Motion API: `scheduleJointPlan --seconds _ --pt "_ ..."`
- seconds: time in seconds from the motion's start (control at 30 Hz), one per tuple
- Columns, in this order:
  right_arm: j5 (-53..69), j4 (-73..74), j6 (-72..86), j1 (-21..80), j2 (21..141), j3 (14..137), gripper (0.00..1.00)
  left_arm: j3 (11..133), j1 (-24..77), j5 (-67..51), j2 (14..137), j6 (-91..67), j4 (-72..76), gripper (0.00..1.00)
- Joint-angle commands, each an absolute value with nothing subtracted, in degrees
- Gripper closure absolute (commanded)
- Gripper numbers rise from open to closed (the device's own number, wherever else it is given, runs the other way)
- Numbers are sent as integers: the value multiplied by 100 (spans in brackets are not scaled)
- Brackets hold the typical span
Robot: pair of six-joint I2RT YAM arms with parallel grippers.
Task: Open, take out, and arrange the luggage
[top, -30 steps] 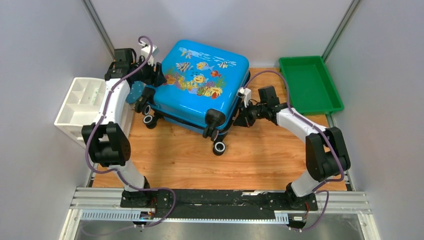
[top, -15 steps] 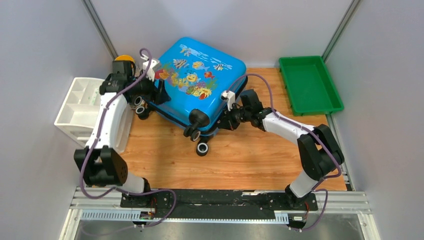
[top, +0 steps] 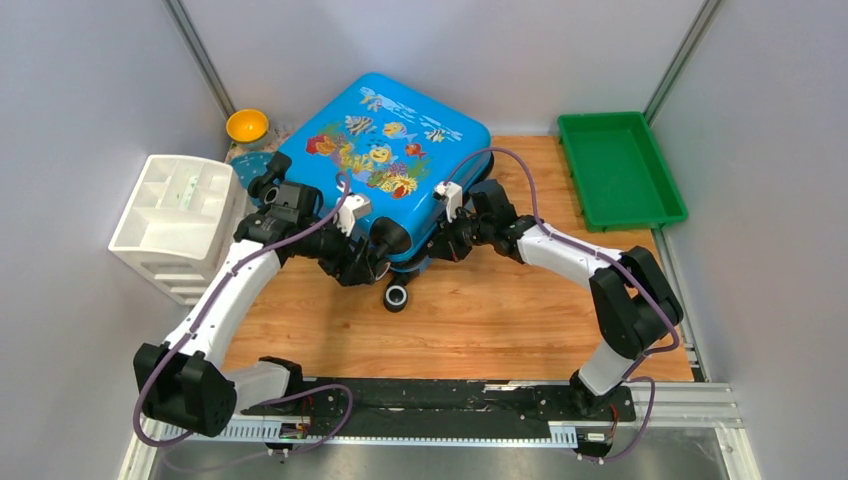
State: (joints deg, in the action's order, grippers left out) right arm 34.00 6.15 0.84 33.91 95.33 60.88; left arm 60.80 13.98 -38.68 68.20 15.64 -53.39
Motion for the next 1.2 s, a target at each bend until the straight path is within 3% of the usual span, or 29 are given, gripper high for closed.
scheduleJointPlan --seconds 0.0,0.23,0.3,0.4,0.43,0.53,0.7,0.73,0.97,1.17 --pt "2866 -281 97 3437 9492 6460 100 6056 1775 -3588 6759 1020 -4625 16" --pt "2453 -343 123 3454 9378 6337 100 5871 2399 -2753 6864 387 -4096 16" --pt "2260 -352 132 3454 9360 6337 100 5880 2618 -2315 6961 422 -4017 21" --pt "1830 -273 45 3402 9282 6293 100 6011 2741 -2163 7101 509 -3955 36" --pt "1776 -272 18 3367 9255 6267 100 6047 2786 -2093 7136 545 -3955 51" --pt "1722 -255 -193 3086 9088 6082 100 6082 2848 -2039 7277 554 -4025 74" --pt "1915 -158 -422 2514 8921 5889 100 6082 2935 -2082 7435 448 -4008 87" --pt "1942 -150 -439 2435 8903 5854 100 6091 3023 -2109 7453 509 -4008 100" --pt "2144 -132 -641 1987 8754 5696 100 5872 4103 -2038 7418 1827 -4235 100" --pt "2355 148 -808 1881 8245 5318 100 5406 4096 -2707 6875 2276 -4745 100"
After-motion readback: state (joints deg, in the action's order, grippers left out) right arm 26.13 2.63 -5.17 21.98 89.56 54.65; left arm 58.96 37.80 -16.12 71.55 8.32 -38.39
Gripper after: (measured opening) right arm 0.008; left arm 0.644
